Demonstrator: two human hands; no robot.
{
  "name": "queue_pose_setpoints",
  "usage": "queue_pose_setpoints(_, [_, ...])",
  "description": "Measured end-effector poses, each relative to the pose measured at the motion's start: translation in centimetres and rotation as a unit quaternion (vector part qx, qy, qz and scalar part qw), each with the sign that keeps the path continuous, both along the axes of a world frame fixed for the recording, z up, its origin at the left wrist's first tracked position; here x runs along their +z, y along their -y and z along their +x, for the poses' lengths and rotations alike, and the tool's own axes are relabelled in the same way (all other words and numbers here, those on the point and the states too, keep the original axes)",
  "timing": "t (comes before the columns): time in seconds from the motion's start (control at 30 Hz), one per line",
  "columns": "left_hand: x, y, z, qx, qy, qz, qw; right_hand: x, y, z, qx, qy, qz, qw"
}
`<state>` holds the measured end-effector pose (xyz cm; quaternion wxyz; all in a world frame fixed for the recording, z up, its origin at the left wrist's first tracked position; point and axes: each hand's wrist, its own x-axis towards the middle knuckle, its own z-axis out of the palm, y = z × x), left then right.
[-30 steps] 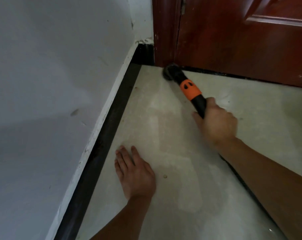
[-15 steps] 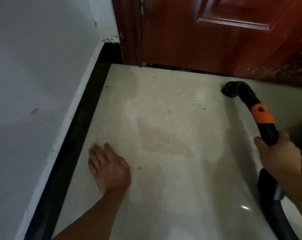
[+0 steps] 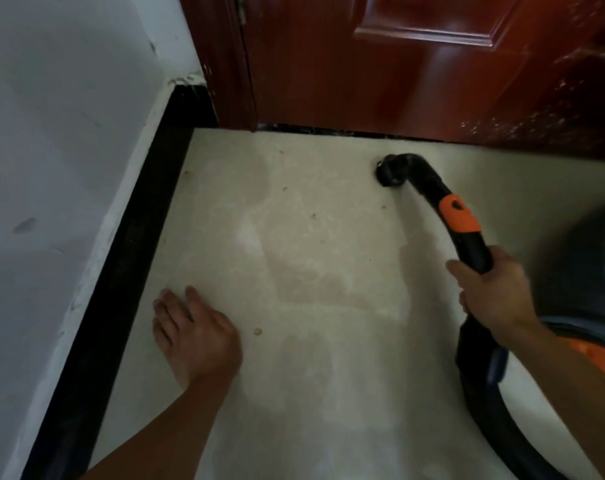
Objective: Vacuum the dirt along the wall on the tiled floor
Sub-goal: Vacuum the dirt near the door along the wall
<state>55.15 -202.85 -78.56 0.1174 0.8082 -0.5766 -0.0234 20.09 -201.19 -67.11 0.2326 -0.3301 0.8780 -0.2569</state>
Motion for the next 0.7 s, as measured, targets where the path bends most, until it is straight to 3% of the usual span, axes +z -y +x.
queue_pose_setpoints(0.1, [0.0, 0.1, -0.1, -0.001, -0.001, 0.003, 1.0, 0.4, 3.6, 1.1, 0.027, 0.019, -0.021, 0.999])
queue_pose_setpoints(0.27, [0.0, 0.1, 0.4, -0.002, 0.002, 0.008, 1.0, -0.2, 3.6, 6.1, 0.177, 0.014, 0.002, 0.984])
queue_pose_setpoints(0.47, [0.5, 0.4, 0.0, -0.001, -0.012, 0.014, 1.0, 0.2, -6.1, 1.9, 0.047, -0.029, 0.006, 0.998])
queue_pose_setpoints(0.7, [0.4, 0.2, 0.1, -0.013, -0.015, -0.001, 1.0, 0.0, -16.4, 2.9, 0.086, 0.006, 0.029, 0.996])
